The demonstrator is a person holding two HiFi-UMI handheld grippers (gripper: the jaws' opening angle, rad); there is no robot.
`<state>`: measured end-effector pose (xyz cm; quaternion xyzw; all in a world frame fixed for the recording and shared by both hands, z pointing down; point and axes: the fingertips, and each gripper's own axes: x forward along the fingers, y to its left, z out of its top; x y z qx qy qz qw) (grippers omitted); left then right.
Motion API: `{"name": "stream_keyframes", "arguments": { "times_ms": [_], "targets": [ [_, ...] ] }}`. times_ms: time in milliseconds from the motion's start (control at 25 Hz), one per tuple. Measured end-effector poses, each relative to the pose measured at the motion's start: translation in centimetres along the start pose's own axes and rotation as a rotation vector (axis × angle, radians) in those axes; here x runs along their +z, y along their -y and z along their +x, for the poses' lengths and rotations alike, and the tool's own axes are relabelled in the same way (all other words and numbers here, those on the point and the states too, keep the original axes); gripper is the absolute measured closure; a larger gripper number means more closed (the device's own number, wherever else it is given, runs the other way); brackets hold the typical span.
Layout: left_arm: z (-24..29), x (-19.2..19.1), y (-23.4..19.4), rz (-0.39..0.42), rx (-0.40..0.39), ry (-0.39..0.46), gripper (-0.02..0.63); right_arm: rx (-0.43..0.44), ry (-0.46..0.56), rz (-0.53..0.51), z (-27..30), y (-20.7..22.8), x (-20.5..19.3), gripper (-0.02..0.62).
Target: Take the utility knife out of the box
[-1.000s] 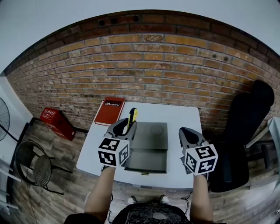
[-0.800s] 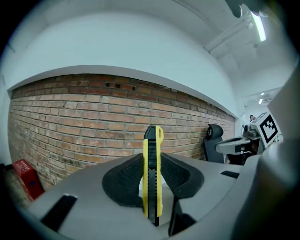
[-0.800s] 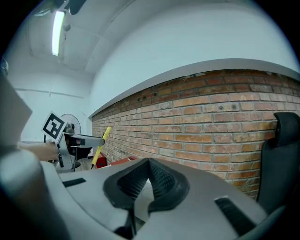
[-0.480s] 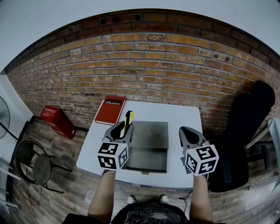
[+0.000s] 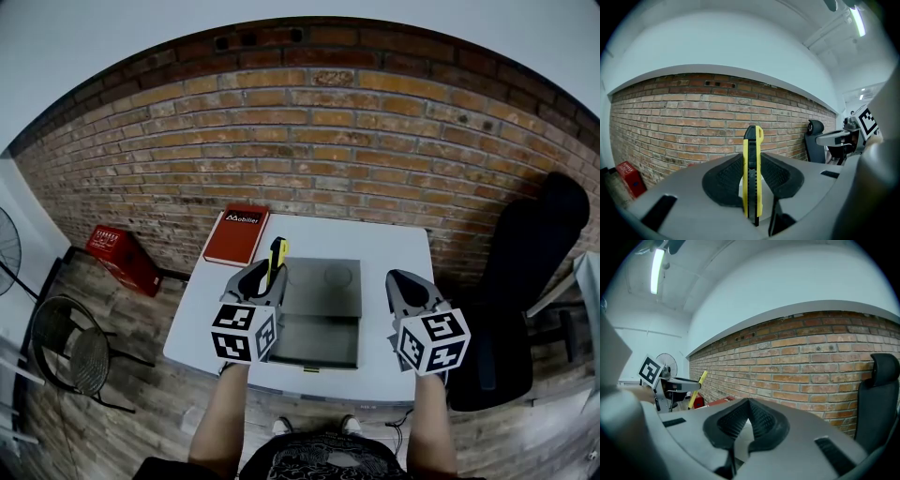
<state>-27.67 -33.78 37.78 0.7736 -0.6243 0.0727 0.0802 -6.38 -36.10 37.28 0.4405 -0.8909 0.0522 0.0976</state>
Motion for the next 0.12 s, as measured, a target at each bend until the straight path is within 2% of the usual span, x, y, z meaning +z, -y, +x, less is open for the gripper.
{"name": "stream_keyframes", "arguments": {
  "times_ms": [120],
  "targets": [
    [0.05, -0.16, 0.04, 0.0, -0.001, -0.004, 0.478, -0.002, -0.003, 0.001, -0.04, 0.08, -0.12, 0.577]
  ]
}}
